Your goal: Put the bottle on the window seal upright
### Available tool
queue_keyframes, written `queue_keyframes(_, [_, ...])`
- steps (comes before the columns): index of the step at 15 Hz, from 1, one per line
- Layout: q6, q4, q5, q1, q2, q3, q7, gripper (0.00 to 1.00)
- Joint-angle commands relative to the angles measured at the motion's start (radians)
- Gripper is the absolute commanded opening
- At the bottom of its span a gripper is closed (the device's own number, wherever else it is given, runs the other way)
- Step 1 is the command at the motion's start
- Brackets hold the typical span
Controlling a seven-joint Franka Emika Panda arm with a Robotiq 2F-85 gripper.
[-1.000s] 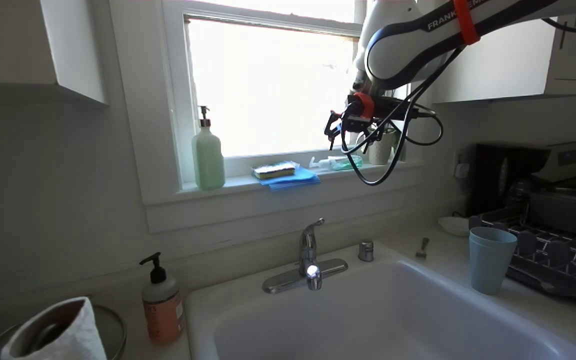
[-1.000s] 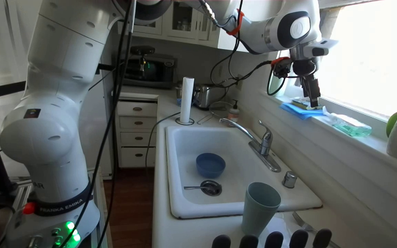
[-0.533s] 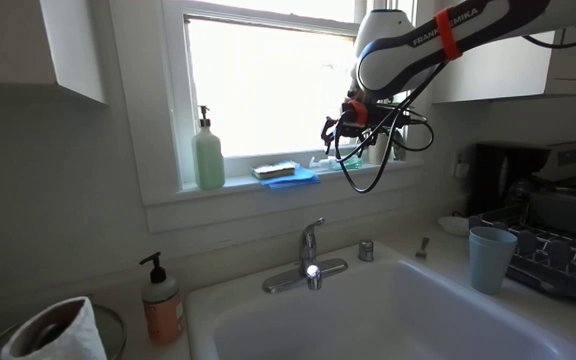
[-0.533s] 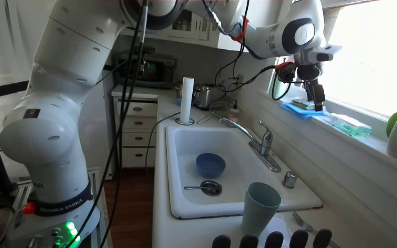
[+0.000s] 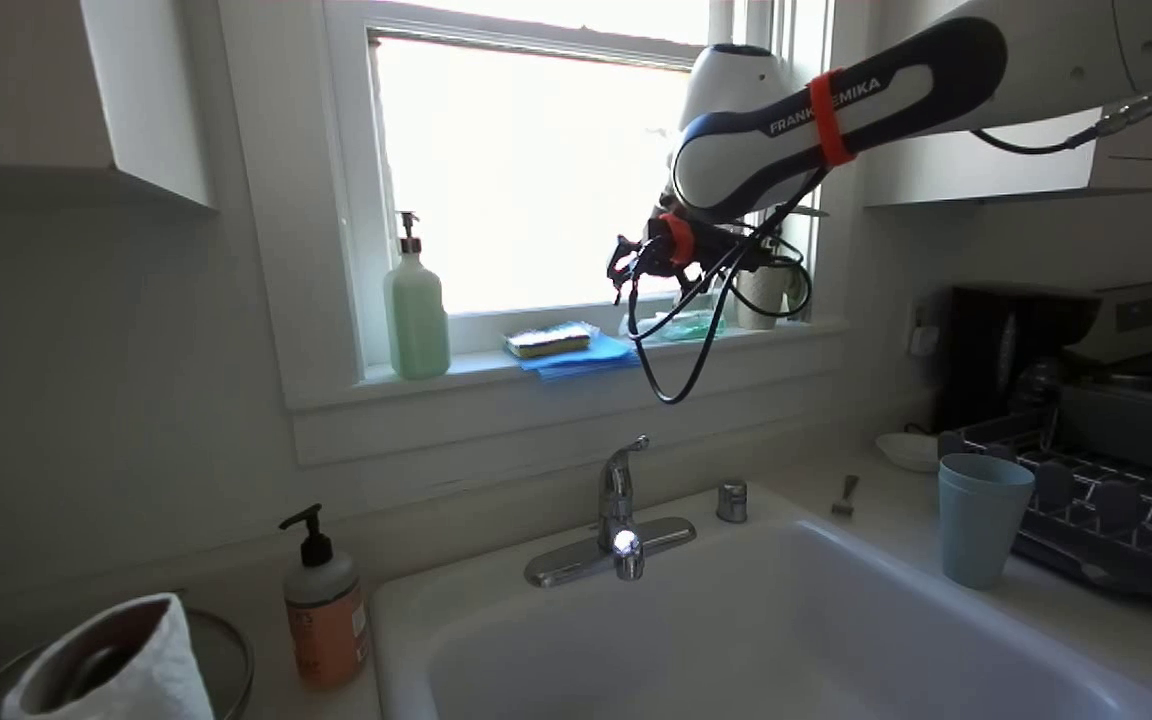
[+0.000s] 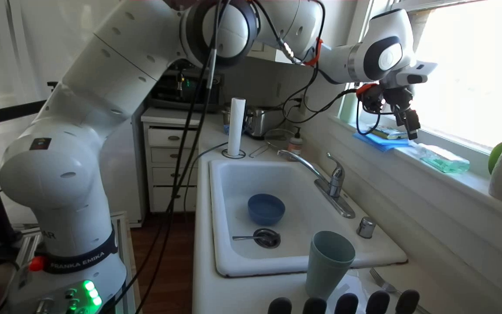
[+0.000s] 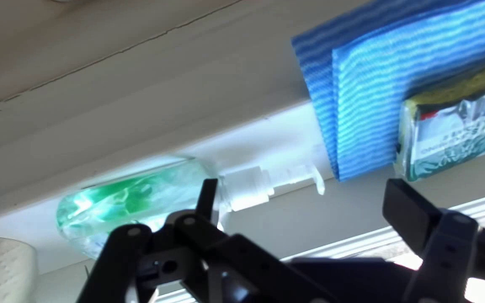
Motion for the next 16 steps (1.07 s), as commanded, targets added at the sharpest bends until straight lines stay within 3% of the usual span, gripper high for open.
queue_keyframes(1, [0.010,0.151,0.041,-0.022,0.103,0.026,-0.041,1.00])
queue_keyframes(2, [0.012,0.172,0.043,-0.023,0.119,0.028,-0.048,1.00])
queue_keyframes(3, [0.010,0.194,0.044,-0.026,0.135,0.034,-0.058,0.93])
queue_keyframes(5, [0.005,0.233,0.043,-0.032,0.164,0.041,-0.067,0.66])
queue_keyframes(14, [-0.012,0.340,0.039,-0.055,0.240,0.056,-0.093,0.03])
queue_keyframes(15, [-0.015,0.347,0.037,-0.056,0.244,0.058,-0.096,0.00])
queue_keyframes(16, [-0.016,0.352,0.035,-0.055,0.247,0.056,-0.095,0.05])
